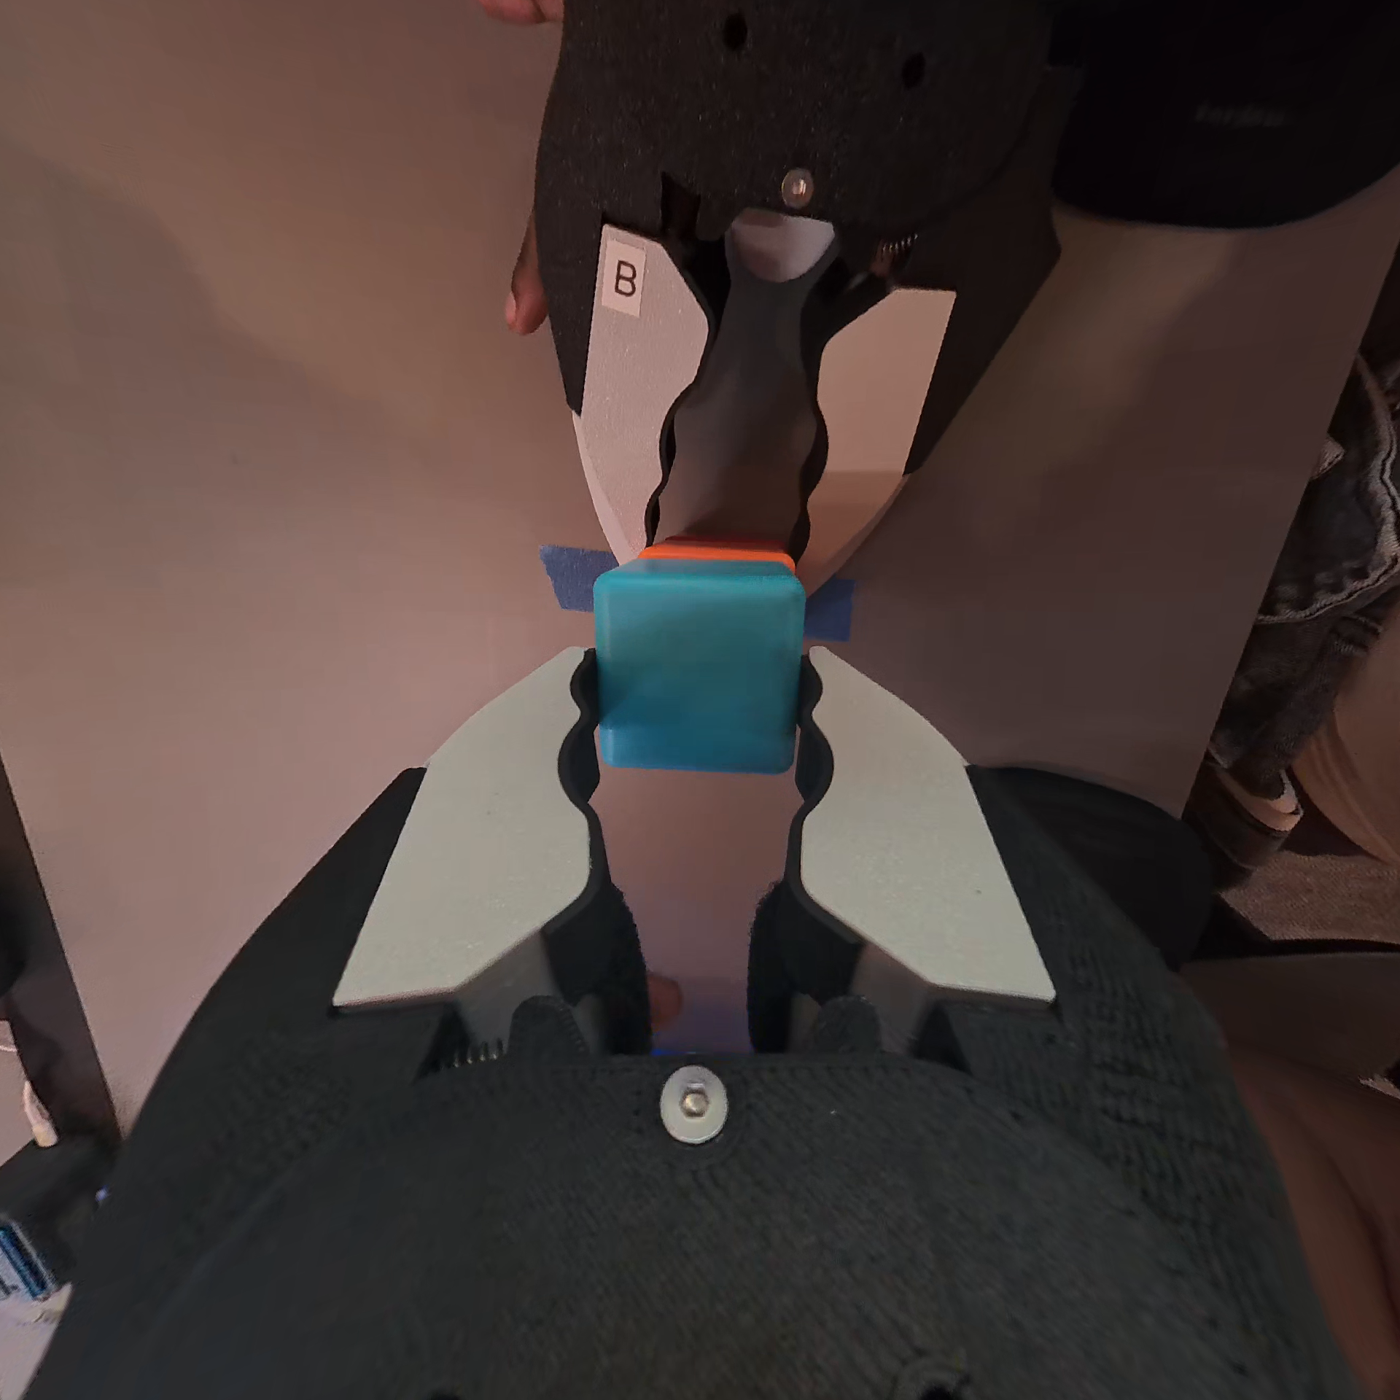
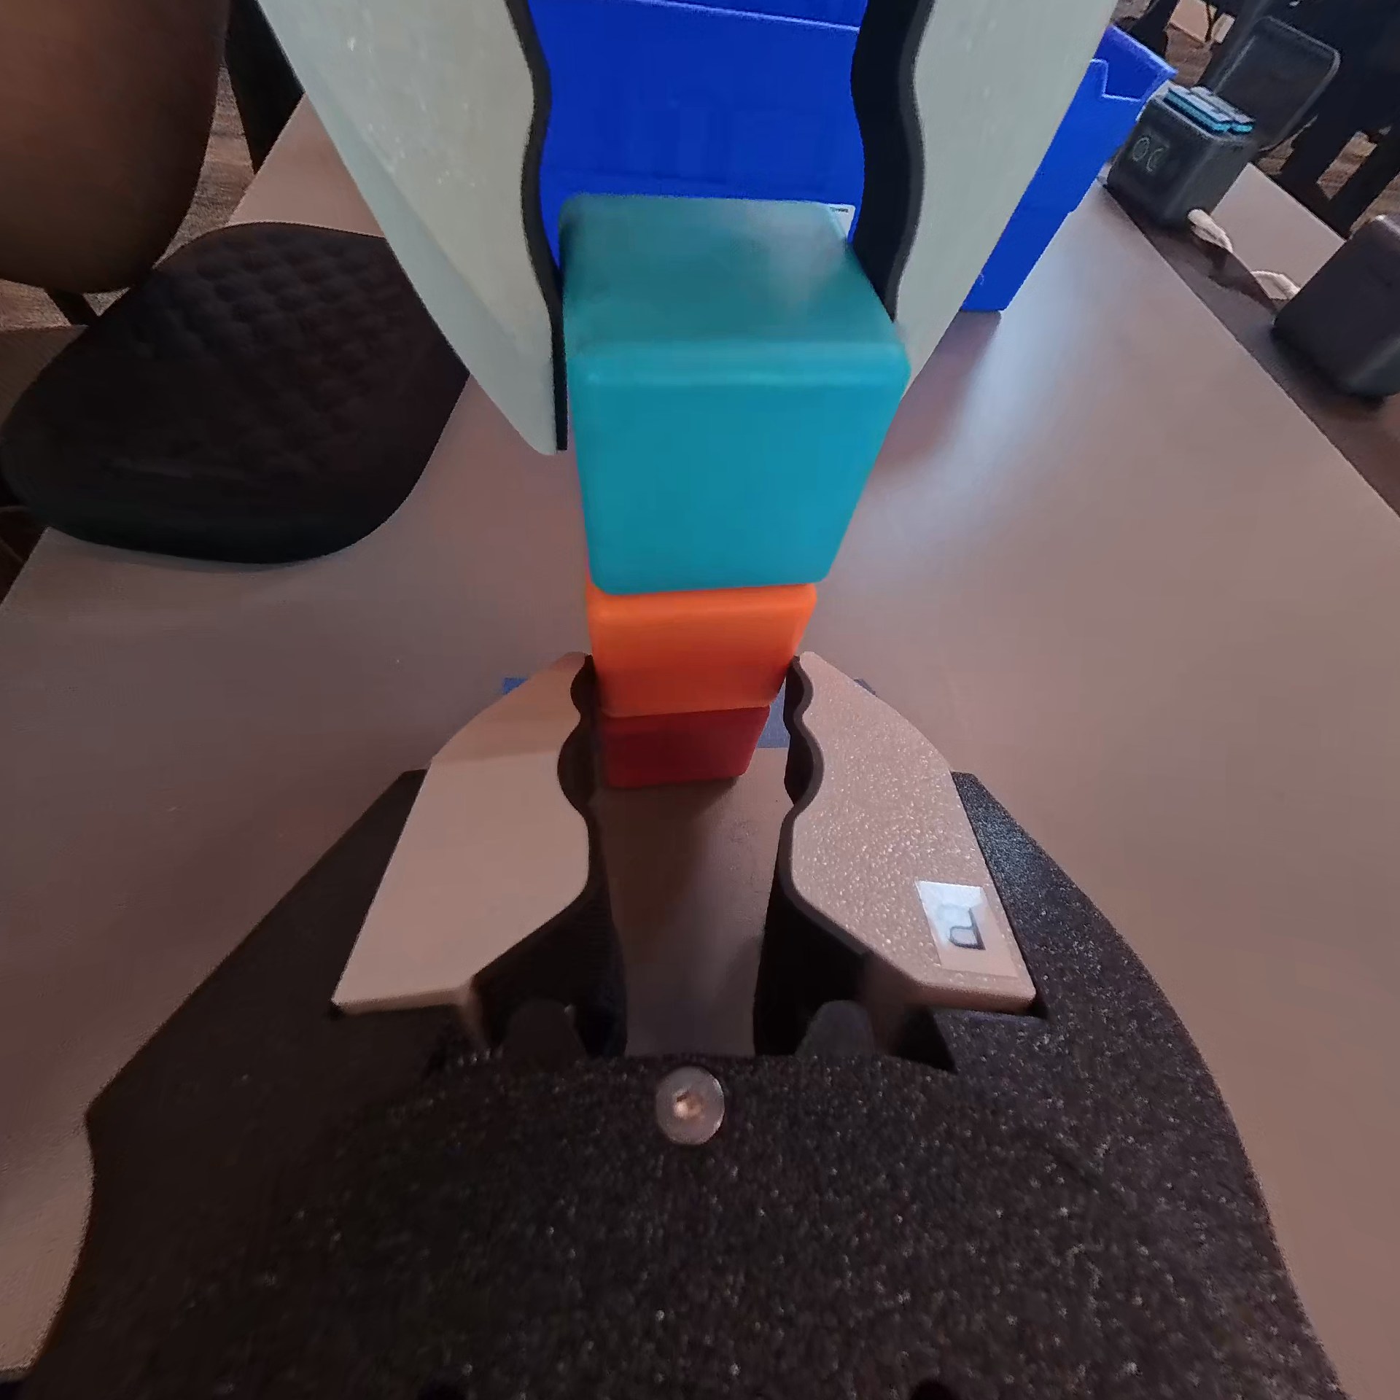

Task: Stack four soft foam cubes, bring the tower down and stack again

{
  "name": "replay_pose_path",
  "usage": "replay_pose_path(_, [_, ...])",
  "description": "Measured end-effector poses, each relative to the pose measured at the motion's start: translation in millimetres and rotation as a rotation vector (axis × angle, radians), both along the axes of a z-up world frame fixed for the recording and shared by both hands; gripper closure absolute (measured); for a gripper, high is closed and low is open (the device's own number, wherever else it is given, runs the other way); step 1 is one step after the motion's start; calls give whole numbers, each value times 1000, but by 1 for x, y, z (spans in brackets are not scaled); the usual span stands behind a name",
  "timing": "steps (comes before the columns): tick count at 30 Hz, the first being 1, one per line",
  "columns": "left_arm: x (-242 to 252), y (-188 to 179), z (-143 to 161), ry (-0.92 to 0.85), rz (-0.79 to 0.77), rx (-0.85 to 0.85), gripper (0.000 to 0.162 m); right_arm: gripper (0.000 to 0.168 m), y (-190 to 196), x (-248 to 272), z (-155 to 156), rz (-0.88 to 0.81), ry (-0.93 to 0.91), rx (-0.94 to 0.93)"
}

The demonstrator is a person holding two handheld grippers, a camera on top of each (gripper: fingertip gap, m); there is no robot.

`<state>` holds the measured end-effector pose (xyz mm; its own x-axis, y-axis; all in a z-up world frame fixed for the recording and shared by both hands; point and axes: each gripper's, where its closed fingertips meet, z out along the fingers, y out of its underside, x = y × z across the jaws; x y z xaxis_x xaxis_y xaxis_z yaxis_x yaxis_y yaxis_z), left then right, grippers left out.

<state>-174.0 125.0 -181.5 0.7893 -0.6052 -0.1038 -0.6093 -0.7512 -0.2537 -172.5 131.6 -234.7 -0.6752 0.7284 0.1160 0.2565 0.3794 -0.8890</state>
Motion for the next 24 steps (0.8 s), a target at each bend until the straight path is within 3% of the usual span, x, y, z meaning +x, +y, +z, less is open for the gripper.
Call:
replay_pose_path(7, [-1,1,0,-28,-16,24,112,121,-1,0,1,7,9,-8])
replay_pose_path(9, [-1,2,0,-32,-17,26,112,107,-3,1,9,18,30,-51])
replay_pose_path(12, [-2,2,-1,-24,-16,29,112,104,-5,0,29,14,62,-172])
replay_pose_path(17, [-3,1,-1,-10,-5,25,112,119,-5,-7,42,-26,83,-216])
replay_pose_path(21, [-1,3,-1,-14,-16,63,112,120,-4,-7,41,-26,82,-212])
replay_pose_path(22, [-1,3,0,-28,-20,91,109,120,-4,-7,41,-27,83,-209])
replay_pose_path(24, [-10,0,11,-76,23,175,89,120,-4,-7,41,-27,84,-210])
